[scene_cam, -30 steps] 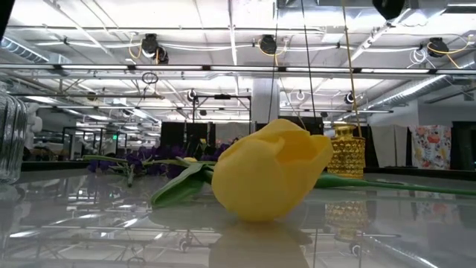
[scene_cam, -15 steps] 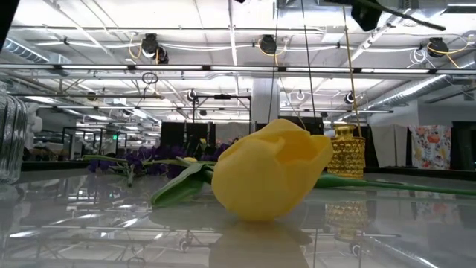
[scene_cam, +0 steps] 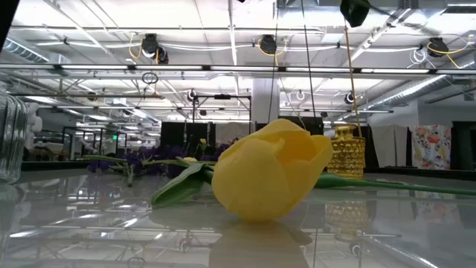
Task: Sort flowers into vase by color
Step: Put the red flower into the green vase
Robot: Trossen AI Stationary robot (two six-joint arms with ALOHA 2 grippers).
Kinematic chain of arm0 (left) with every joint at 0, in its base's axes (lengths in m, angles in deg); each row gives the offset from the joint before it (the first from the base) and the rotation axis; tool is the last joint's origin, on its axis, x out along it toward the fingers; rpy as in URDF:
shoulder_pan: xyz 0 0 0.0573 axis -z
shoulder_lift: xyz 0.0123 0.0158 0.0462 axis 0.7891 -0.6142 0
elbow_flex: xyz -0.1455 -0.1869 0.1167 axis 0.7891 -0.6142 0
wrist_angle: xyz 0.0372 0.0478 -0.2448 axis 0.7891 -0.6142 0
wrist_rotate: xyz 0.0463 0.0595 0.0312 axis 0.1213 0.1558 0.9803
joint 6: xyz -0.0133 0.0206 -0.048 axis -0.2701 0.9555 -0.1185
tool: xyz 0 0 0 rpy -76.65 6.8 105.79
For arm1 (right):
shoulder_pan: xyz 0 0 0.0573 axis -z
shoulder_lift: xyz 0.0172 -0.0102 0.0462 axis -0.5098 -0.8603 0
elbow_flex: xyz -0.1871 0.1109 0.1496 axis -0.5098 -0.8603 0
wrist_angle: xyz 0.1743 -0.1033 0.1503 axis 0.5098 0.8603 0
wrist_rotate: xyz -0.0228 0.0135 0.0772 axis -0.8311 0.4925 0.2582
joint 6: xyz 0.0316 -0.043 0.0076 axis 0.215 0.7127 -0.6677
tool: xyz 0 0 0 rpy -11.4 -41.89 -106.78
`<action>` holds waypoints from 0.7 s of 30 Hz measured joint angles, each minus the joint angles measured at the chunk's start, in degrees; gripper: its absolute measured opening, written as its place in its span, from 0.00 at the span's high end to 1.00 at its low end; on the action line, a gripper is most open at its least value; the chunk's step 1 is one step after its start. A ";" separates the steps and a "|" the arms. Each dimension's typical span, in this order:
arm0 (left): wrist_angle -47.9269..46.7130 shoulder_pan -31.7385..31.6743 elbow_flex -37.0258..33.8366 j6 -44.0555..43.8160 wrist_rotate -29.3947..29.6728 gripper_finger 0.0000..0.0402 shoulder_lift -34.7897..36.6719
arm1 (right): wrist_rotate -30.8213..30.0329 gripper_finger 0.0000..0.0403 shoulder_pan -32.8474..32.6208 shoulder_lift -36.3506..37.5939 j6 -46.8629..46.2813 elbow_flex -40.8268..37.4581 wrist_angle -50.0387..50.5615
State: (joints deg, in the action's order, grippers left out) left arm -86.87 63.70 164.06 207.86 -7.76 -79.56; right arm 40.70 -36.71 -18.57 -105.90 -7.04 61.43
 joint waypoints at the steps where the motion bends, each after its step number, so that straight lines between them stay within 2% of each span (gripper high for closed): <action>1: 0.02 0.00 0.00 0.00 -0.38 0.97 0.00 | 0.00 0.69 0.01 -0.08 0.00 0.00 0.50; 12: 0.42 0.04 0.00 -0.13 -1.44 0.97 0.02 | 1.47 0.97 0.01 -1.72 1.86 0.00 0.19; 16: 0.71 0.04 0.00 -2.60 -1.57 0.96 0.02 | 1.33 0.98 0.01 -1.10 2.51 -0.07 0.33; 21: 0.81 0.04 0.00 -15.73 -2.99 0.88 0.13 | 1.46 0.99 -0.01 0.86 2.99 -0.09 1.00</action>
State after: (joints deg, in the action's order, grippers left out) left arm -86.06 63.74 164.06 192.13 -10.74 -79.43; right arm 42.16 -36.72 -17.71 -102.91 -7.13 62.43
